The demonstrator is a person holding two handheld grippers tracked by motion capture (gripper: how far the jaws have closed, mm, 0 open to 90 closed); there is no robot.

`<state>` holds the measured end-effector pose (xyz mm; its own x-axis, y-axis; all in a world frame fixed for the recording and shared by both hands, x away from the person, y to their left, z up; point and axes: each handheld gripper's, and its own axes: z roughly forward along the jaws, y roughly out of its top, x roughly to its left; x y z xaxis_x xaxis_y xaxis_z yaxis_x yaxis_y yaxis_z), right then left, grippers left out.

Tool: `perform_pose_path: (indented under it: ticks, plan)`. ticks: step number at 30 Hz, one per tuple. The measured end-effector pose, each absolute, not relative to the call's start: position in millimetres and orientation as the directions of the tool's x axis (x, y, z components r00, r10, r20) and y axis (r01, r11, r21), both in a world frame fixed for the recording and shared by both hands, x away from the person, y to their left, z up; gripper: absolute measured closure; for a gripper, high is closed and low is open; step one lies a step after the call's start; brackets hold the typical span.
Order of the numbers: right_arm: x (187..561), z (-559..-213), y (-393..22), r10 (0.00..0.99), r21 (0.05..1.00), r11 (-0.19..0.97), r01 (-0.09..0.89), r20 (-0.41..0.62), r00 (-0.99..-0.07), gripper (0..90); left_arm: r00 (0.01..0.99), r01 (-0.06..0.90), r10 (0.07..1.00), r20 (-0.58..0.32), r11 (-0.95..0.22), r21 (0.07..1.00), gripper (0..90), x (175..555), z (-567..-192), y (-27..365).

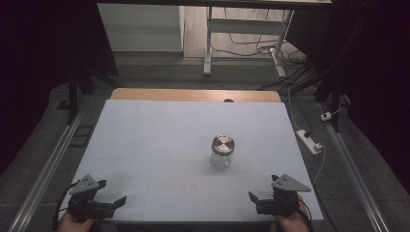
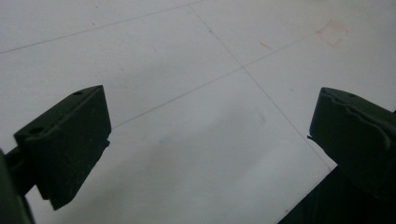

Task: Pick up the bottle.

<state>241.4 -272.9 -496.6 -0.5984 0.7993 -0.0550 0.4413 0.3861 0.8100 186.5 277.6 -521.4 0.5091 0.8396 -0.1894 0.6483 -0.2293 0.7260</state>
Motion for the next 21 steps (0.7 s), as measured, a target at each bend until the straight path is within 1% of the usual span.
perform_pose_path:
  ticks: [21]
  plan:
    - [248.0,-497.7,-272.9,0.774,0.791,0.387,0.474,0.001,-0.633,0.0,0.526,0.653,0.836,-0.157,-0.278,0.705,0.2,186.4,-521.8,271.8]
